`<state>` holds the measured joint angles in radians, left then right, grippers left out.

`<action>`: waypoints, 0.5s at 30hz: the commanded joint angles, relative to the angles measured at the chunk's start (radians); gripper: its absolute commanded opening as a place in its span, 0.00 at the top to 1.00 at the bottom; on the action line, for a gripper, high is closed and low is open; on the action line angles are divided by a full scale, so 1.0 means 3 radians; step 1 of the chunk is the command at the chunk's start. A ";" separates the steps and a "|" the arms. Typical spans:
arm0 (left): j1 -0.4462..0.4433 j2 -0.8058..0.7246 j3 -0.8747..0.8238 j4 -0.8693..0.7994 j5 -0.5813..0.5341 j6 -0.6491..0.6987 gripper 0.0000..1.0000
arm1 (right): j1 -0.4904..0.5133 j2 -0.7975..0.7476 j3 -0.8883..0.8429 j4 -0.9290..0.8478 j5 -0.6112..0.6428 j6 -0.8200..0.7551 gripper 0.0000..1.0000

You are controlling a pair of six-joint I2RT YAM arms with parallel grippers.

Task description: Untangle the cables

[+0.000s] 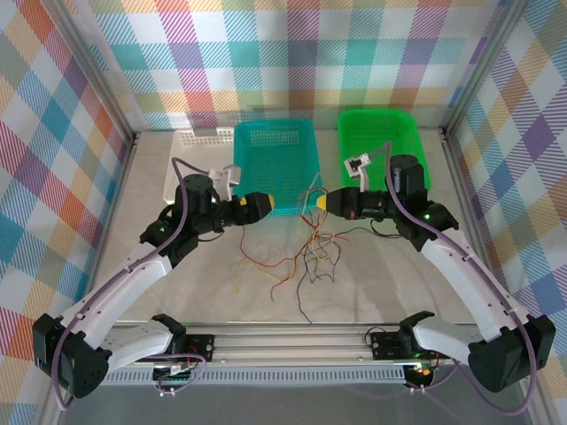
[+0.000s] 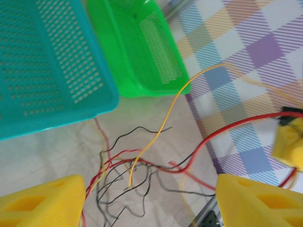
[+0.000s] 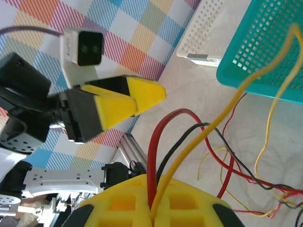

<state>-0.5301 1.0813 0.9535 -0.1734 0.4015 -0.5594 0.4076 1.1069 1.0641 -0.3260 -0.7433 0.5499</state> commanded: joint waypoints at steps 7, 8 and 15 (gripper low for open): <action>-0.0289 0.0225 0.0079 0.0461 0.0467 0.0159 0.28 | 0.0069 0.0163 0.0145 0.0220 -0.0268 -0.0192 1.00; -0.0310 0.0252 0.0071 0.0480 0.0469 0.0166 0.28 | 0.0080 0.0166 0.0145 0.0235 -0.0277 -0.0197 1.00; -0.0376 0.0413 0.0069 0.0554 0.0448 0.0204 0.28 | 0.0124 0.0200 0.0119 0.0243 -0.0300 -0.0225 1.00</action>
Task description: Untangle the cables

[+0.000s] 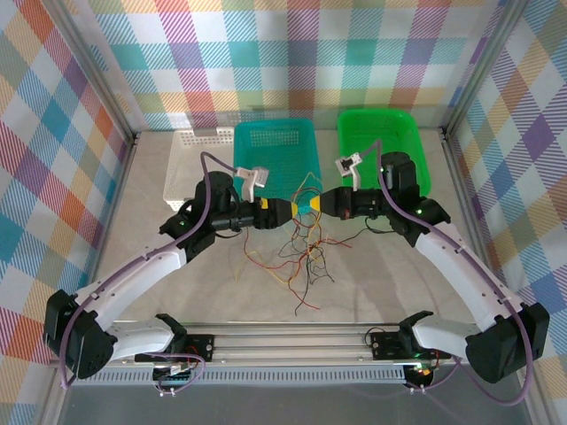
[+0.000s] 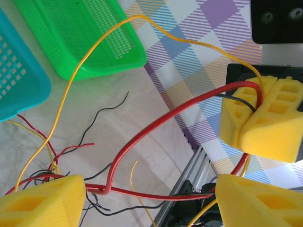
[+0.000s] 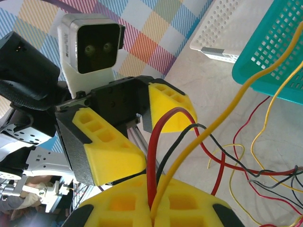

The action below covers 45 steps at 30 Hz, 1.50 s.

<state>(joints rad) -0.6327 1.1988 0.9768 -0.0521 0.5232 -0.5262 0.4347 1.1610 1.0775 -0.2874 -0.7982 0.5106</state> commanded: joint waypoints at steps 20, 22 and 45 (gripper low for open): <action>-0.0034 -0.0044 -0.0178 0.0402 -0.0138 0.0090 0.75 | 0.0085 -0.0035 -0.0034 0.0217 -0.0269 -0.0081 1.00; -0.0034 -0.0057 -0.0202 0.0453 -0.0118 0.0070 0.83 | 0.0085 -0.0050 -0.0043 0.0212 -0.0259 -0.0086 1.00; -0.0033 -0.0331 0.0304 -0.1031 -0.1378 -0.0140 1.00 | 0.0059 0.0160 -0.0224 -0.0487 0.1144 -0.0436 0.43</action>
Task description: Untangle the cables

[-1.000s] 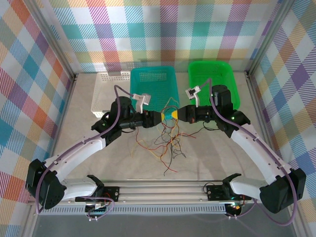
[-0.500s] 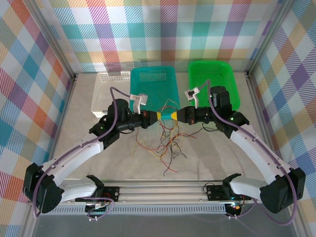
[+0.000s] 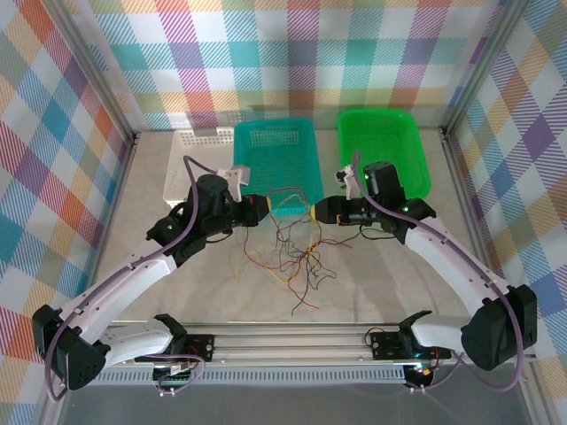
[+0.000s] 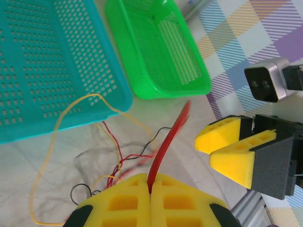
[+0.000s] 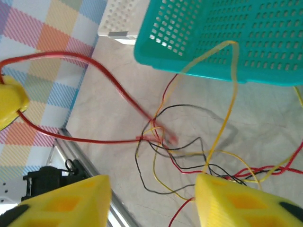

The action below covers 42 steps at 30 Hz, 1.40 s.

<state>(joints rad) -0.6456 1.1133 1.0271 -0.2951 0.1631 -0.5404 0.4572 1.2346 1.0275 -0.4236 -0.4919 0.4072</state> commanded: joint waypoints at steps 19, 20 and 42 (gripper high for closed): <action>0.0012 -0.0459 0.0586 0.0144 -0.0196 -0.0555 1.00 | 0.0279 -0.0340 -0.1014 0.1667 -0.0130 0.0292 0.31; 0.0011 -0.0464 0.0576 0.0160 -0.0194 -0.0585 1.00 | 0.0373 -0.0373 -0.1068 0.1814 -0.0059 0.0267 0.30; 0.0010 -0.0531 0.0605 0.0289 -0.0027 -0.0826 1.00 | 0.1164 0.0216 -0.1080 0.2687 0.1437 -0.0245 0.71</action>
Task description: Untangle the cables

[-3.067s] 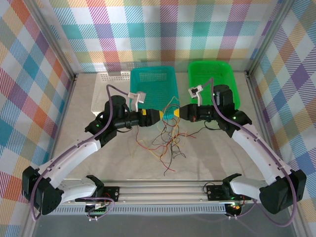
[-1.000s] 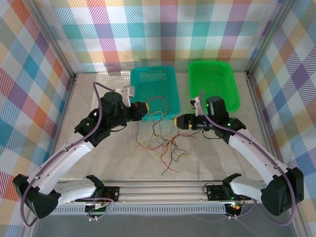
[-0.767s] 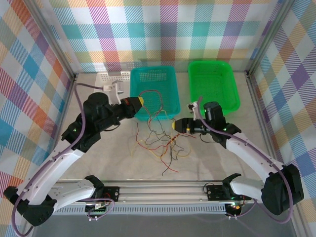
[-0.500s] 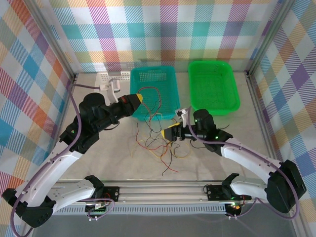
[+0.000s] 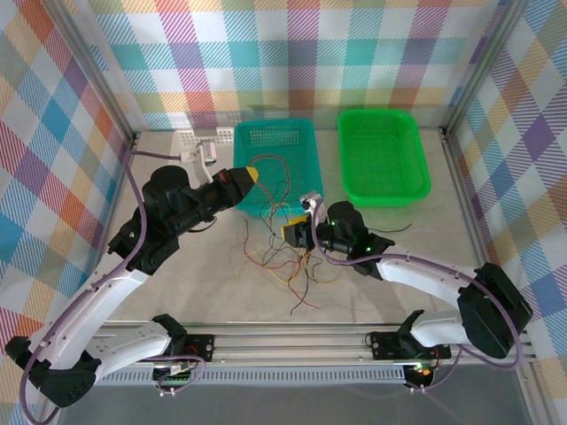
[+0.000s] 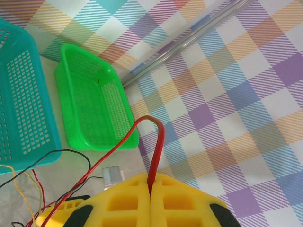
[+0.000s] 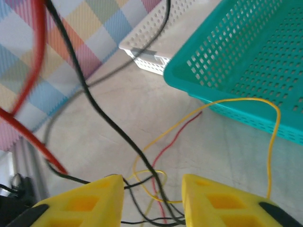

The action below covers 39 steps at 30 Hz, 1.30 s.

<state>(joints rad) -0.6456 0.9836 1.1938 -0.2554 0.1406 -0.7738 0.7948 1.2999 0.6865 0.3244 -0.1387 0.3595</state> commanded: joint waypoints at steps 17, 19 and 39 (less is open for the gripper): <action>0.0055 -0.0440 0.0685 -0.1261 -0.0744 0.1117 1.00 | -0.0768 -0.0860 -0.0237 -0.1857 0.1561 0.0677 1.00; 0.0070 -0.0427 0.0761 -0.1281 -0.0815 0.1205 1.00 | -0.0966 -0.1001 -0.0278 -0.1999 0.1478 0.0726 1.00; 0.0592 0.0915 0.1018 -0.0265 -0.0220 0.1253 1.00 | -0.1400 -0.2066 0.0520 -0.2475 0.0523 0.0386 1.00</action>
<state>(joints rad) -0.4931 1.2324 1.4654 -0.4557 0.0166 -0.3935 0.3767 0.7044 0.7689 -0.3912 0.0914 0.5297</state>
